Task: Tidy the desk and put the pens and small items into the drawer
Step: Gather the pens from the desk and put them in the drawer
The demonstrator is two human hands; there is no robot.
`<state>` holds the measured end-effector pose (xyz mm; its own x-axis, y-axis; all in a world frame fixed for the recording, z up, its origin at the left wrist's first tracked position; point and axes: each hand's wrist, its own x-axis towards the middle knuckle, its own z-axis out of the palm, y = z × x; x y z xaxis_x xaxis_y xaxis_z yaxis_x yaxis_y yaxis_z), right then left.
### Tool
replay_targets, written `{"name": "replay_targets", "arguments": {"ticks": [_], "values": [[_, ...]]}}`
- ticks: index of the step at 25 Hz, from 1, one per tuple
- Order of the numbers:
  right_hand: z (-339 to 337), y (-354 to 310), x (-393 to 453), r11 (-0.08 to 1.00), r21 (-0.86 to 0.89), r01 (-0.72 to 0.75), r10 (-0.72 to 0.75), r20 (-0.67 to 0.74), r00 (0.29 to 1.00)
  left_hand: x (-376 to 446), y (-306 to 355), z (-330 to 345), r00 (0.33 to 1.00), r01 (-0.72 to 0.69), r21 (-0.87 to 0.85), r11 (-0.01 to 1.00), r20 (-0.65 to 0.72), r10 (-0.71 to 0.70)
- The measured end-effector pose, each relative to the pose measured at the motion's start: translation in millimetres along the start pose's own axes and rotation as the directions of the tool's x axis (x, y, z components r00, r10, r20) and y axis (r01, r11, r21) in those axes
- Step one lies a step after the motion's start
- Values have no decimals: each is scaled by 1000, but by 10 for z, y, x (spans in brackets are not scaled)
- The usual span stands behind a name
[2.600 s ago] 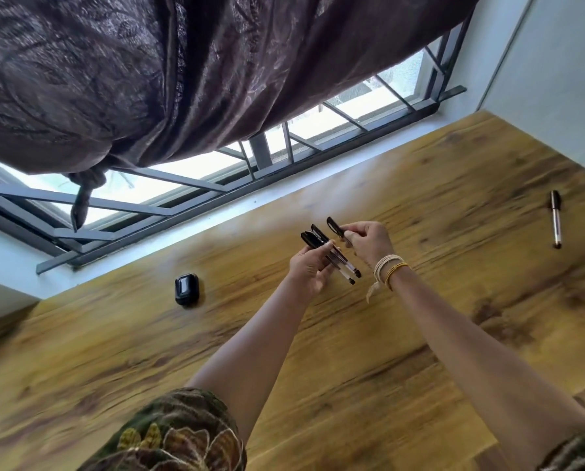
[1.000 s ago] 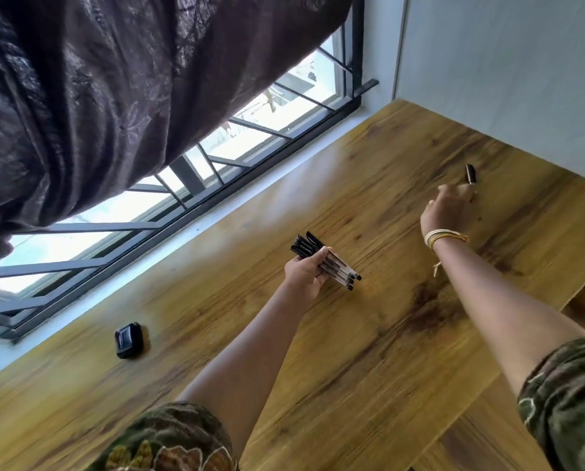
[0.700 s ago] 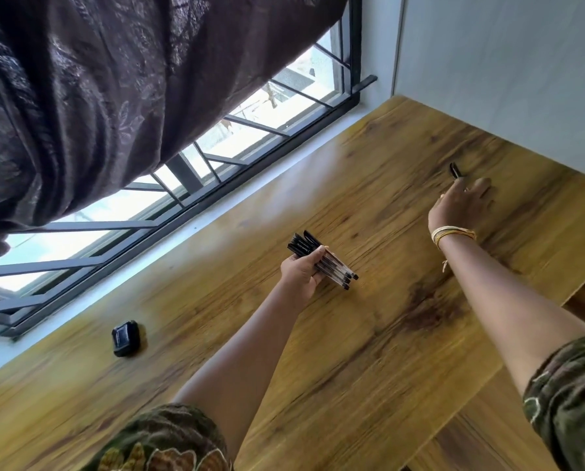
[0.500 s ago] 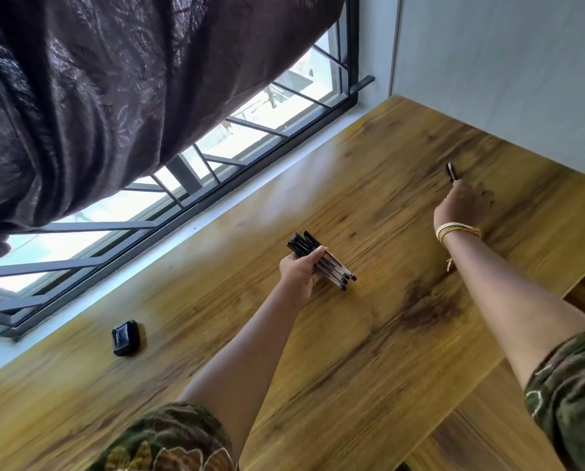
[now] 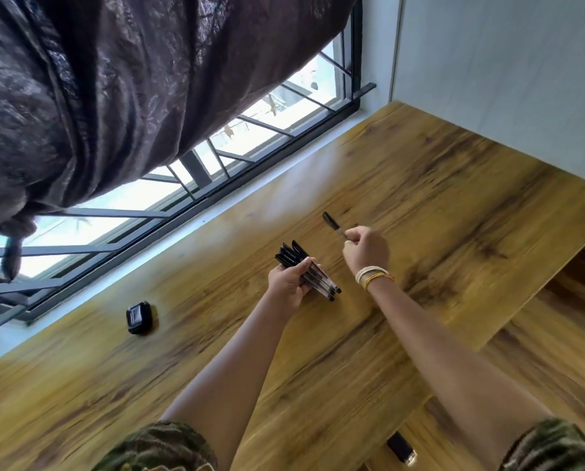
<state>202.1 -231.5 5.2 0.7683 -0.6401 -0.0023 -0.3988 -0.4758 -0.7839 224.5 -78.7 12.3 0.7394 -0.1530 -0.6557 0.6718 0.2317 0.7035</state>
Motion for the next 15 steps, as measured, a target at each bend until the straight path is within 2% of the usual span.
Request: {"name": "replay_targets", "arguments": {"ticks": [2,5,11,15], "values": [[123,-137,-270,982,171,-81,59,129,990,-125,-30,-170,1000,-2,-32,999,2,2],[252,-269,-687,933,312,-176,91,269,959,-268,-46,-412,1000,-12,-107,994,-1,12],[271,-380,-1539,911,359,-204,74,344,936,-762,-236,-952,999,-34,-153,988,8,35],[190,-409,-2077,936,311,-167,46,363,931,-1140,-423,-1290,998,-63,-198,978,12,66]]}}
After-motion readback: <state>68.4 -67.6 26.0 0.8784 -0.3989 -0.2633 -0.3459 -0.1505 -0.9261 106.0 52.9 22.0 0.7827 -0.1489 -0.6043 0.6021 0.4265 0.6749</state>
